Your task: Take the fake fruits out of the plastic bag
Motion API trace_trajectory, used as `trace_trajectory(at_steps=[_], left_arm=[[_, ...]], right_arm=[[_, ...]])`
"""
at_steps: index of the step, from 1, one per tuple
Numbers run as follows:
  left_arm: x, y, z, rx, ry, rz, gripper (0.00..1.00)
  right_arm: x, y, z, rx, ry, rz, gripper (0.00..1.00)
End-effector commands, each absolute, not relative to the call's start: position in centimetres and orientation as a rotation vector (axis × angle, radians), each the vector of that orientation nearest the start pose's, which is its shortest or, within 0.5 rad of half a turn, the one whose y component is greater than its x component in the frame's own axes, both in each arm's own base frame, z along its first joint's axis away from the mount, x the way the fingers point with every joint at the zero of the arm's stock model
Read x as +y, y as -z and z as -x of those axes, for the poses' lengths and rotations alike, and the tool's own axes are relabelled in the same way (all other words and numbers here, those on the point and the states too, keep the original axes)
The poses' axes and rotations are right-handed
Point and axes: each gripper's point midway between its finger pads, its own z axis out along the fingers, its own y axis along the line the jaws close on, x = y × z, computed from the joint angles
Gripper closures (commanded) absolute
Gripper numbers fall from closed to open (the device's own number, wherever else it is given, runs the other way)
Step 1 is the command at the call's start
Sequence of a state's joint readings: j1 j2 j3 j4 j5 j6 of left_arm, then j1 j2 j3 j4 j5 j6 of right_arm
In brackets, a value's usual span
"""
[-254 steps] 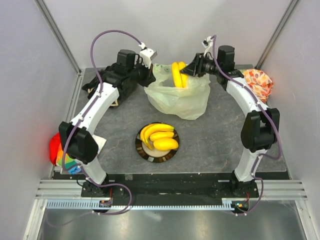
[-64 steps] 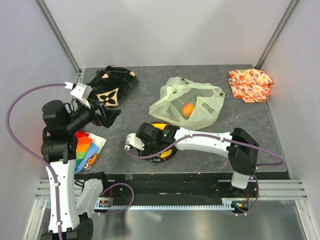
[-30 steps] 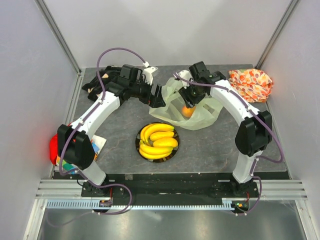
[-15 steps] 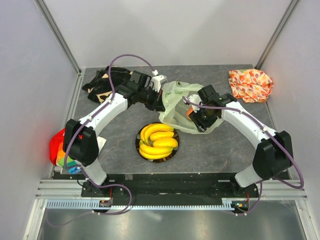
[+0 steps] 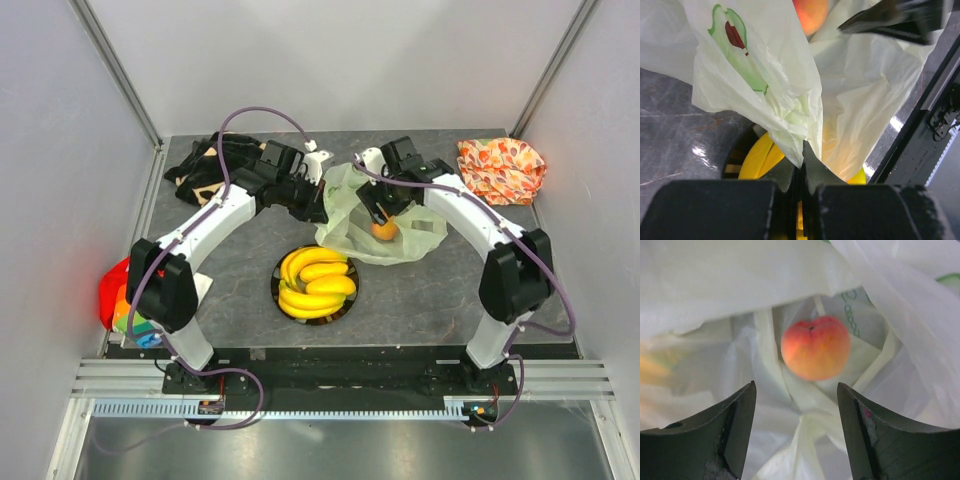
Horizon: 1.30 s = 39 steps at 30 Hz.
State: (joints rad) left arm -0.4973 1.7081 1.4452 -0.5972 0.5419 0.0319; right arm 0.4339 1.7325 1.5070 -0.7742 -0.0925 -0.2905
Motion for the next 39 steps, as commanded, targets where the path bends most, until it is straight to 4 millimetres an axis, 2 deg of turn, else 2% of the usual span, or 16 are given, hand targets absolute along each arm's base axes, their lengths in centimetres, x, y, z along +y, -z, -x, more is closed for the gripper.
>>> trace_trajectory(at_steps=[1,2,4,5,19,22,23,25,26,28,30,31,35,36,38,39], left_arm=[[-28.4,-20.5,-34.8,2.178,0.8,-0.916,0.99],[-28.5,-20.7,-34.9,2.172,0.805,-0.917,0.99],[-28.6,-20.8,-34.8,2.17,0.81,-0.923,0.98],[-28.7,-20.9,-34.9,2.166,0.814,-0.924,0.98],[-29.1,-20.6,-35.9,2.156,0.785,-0.936,0.98],[-29.2,-20.5,-36.0,2.158,0.781,-0.939,0.98],[-29.2,-20.4,-36.1,2.159,0.777,-0.94,0.99],[-29.1,-20.3,-36.2,2.162,0.773,-0.938,0.98],[-29.1,-20.3,-36.3,2.163,0.768,-0.936,0.99],[-29.1,-20.1,-36.3,2.169,0.762,-0.935,0.98],[-29.0,-20.0,-36.6,2.17,0.749,-0.932,0.98],[-29.0,-20.2,-37.0,2.165,0.736,-0.928,0.99],[-29.3,-21.3,-38.7,2.115,0.689,-0.937,0.98],[-29.4,-22.4,-39.3,2.08,0.673,-0.946,0.99],[-29.6,-22.5,-40.3,2.066,0.644,-0.951,0.98],[-29.7,-23.4,-41.0,2.037,0.62,-0.948,0.99]], right_arm=[[18.7,-13.1,-40.7,2.422,-0.153,0.84,0.25],[18.7,-11.7,-40.7,2.459,-0.146,0.845,0.22],[18.4,-11.0,-40.7,2.479,-0.122,0.836,0.19],[18.4,-10.5,-40.7,2.485,-0.119,0.839,0.02],[16.7,-6.7,-41.3,2.511,0.02,0.862,0.02],[17.0,-6.2,-40.9,2.528,-0.008,0.881,0.11],[17.1,-6.7,-40.8,2.513,-0.028,0.88,0.23],[18.1,-8.0,-40.8,2.462,-0.095,0.891,0.33],[18.2,-9.5,-40.8,2.422,-0.107,0.882,0.42],[18.8,-12.4,-40.8,2.338,-0.146,0.892,0.49],[19.2,-14.4,-40.4,2.287,-0.191,0.903,0.51],[19.5,-16.5,-40.0,2.228,-0.219,0.916,0.52],[20.0,-19.7,-38.8,2.151,-0.281,0.928,0.52],[19.9,-20.1,-38.6,2.143,-0.287,0.926,0.52],[19.9,-21.6,-38.4,2.112,-0.289,0.914,0.52],[19.9,-22.2,-38.4,2.096,-0.288,0.909,0.52]])
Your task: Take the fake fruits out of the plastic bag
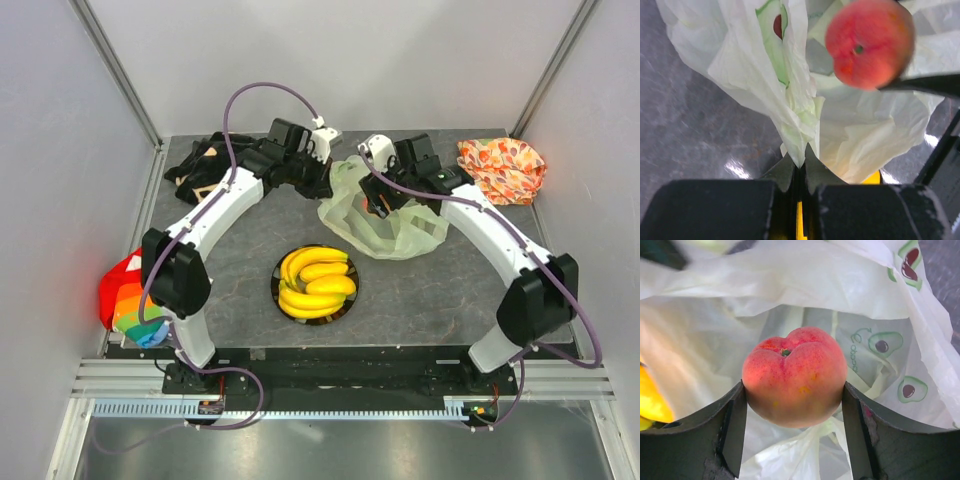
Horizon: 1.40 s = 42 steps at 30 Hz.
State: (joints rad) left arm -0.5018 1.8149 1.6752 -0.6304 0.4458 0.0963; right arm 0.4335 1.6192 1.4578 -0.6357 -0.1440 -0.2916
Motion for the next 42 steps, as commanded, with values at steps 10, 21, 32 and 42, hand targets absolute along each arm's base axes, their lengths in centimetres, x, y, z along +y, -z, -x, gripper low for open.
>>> trace_trajectory(at_steps=[10,21,32,42], left_arm=[[-25.8,-26.1,-46.4,2.0,0.315,-0.746,0.98],[-22.5,-32.0,-40.8,1.906,0.306,-0.731,0.01],[-14.2,-32.4,-32.7,1.902,0.369,-0.734,0.01],[-11.0,-33.2,-29.9,1.881,0.457,-0.619,0.01]], right_arm=[[22.0,-30.5,-34.0,1.812,-0.486,0.983,0.5],[30.4,-24.8,-25.6,1.734,-0.694,1.511,0.5],[35.3,-18.7,-24.7,1.701,-0.658,1.822,0.51],[37.8,-15.1,-23.3,1.728,-0.632,1.908,0.49]])
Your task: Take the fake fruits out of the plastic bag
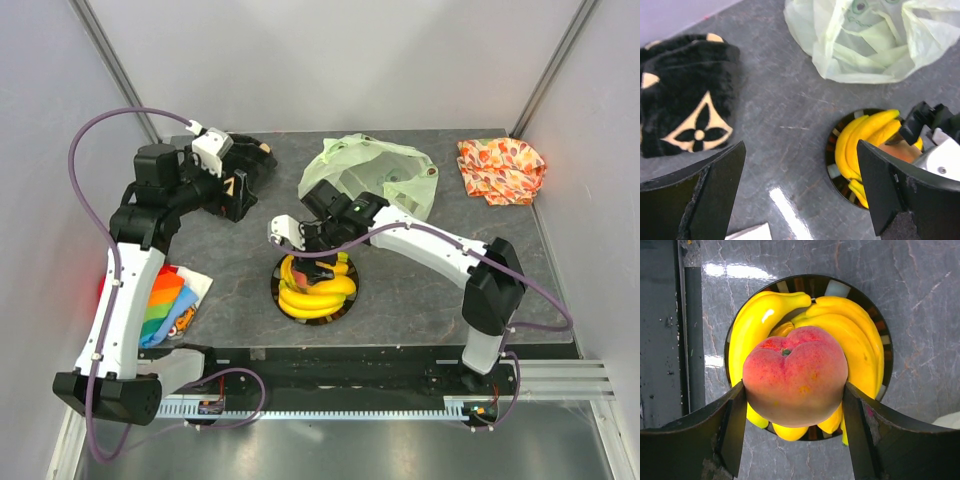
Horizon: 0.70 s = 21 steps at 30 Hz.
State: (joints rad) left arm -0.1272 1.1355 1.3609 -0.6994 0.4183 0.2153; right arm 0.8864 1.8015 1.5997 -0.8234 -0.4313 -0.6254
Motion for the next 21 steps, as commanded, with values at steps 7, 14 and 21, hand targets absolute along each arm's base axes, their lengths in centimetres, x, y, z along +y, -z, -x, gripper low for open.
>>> trace_trajectory(at_steps=[7,14,21], left_arm=[[-10.2,-33.4,-29.7,1.882,0.47,-0.58,0.01],[-10.6,-33.1,-29.7,1.886,0.512,-0.586,0.01],[-10.4,-33.1,-29.9,1.886,0.518,-0.582,0.02]], right_arm=[[38.3,-13.4,-23.5,1.823,-0.626,1.86,0.47],[37.8,-13.1,-23.3,1.834,-0.597,1.871,0.36],[37.2,-13.3,-22.9,1.882,-0.597,1.852,0.22]])
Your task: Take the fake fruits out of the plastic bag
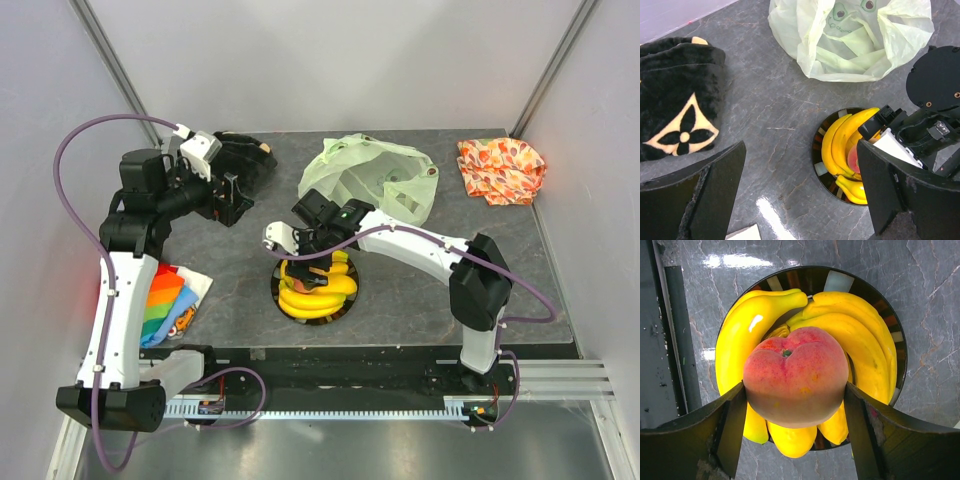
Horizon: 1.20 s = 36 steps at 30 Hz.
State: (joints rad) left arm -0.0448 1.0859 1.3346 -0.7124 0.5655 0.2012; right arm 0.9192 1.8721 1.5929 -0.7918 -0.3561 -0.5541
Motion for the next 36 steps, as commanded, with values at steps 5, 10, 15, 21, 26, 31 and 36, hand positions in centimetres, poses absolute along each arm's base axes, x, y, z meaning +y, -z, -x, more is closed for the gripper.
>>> trace_trajectory(at_steps=[5,10,15,21,26,31,36], left_arm=[[-10.6,-33.0,-30.2,1.887,0.539,-0.585,0.02],[-10.8,-33.2,-30.6,1.882,0.553,-0.586,0.02],[-10.8,-33.1,-30.8,1.884,0.557,-0.587,0.02],[-11.0,-32.8,-30.9,1.887,0.568,-0.588,0.02],[-11.0,-32.2,-30.9,1.9,0.579,-0.588,0.02],[-11.1,-31.6,-30.7,1.908,0.591,-0.578,0.02],[-11.5,-31.2,-30.7,1.91,0.624,-0.572,0.02]], right_arm=[[37.2,-13.4,-23.0,1.883,-0.596,1.848,0.21],[37.3,-13.4,-23.2,1.88,-0.59,1.845,0.21],[37.8,-13.8,-23.3,1.876,-0.604,1.825,0.22],[38.4,-13.8,-23.4,1.876,-0.626,1.815,0.22],[38.5,-14.5,-23.9,1.901,-0.609,1.775,0.16],[38.1,-18.5,-25.5,1.88,-0.555,1.678,0.02],[36.0,-21.3,-26.4,1.915,-0.536,1.609,0.02]])
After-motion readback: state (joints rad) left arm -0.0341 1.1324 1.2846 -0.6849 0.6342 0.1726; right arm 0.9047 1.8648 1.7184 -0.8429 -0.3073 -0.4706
